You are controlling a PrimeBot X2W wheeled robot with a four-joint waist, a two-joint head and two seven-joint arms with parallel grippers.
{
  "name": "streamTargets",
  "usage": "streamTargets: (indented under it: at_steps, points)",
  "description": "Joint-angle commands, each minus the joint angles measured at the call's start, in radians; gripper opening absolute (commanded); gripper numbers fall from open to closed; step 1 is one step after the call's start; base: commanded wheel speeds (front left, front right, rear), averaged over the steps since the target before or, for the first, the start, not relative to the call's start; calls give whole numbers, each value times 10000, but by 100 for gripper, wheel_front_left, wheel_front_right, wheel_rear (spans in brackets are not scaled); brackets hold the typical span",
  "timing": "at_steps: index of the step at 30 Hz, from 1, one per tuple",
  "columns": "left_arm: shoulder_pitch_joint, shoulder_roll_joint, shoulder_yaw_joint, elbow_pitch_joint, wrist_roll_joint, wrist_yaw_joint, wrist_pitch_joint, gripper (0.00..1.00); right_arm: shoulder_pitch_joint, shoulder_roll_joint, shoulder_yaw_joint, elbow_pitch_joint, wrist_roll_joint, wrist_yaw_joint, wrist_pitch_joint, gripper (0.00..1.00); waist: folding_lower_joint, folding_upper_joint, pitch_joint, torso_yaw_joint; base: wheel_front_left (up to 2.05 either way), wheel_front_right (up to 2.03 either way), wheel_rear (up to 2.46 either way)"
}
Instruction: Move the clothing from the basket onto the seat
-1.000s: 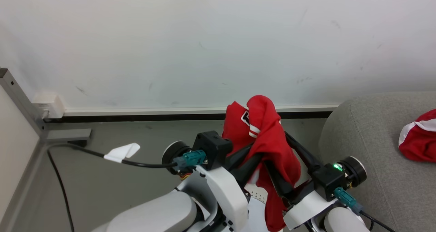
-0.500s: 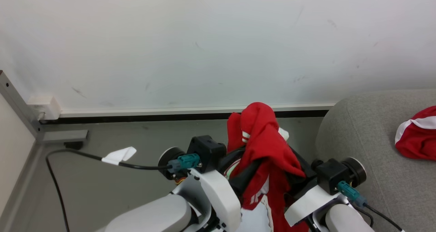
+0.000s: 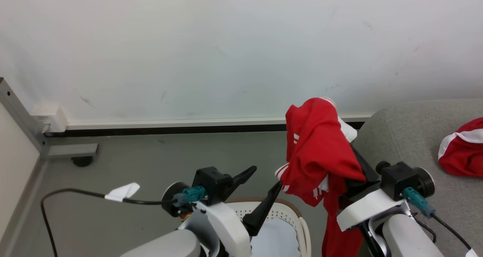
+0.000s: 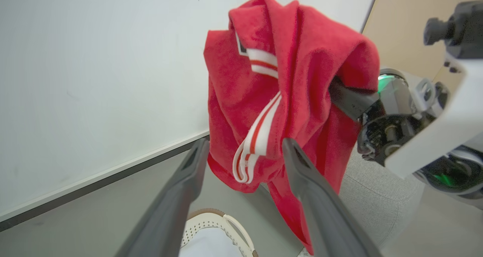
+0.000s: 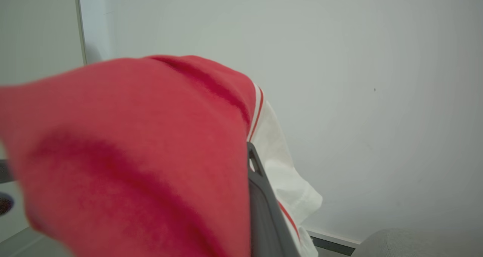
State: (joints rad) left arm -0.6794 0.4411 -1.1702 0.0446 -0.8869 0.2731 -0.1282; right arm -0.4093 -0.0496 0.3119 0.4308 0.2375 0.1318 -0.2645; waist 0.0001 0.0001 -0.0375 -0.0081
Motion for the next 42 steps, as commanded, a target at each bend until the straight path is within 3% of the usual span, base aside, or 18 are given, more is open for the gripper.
streamTargets:
  at_steps: [1,10,32,42]
  points:
    - [158,52,4,79,70,-37,-70,100,-122,-17,-151,-32,-73,-22,3,0,-1,-1,9,-18,0,0,0]
    - [231,73,56,214,30,-31,-273,100,65,-19,-534,-249,-277,-22,3,0,-1,-1,47,-542,0,0,0]
    - [-135,-303,-126,-286,362,-247,-576,100,535,-11,-1247,-1438,-766,-22,2,0,-1,-1,1113,-3933,0,0,0]
    - [-841,-123,-338,-975,923,-491,-413,100,329,-13,-2041,-2358,-374,-22,2,0,-1,-1,2518,-4051,0,0,0]
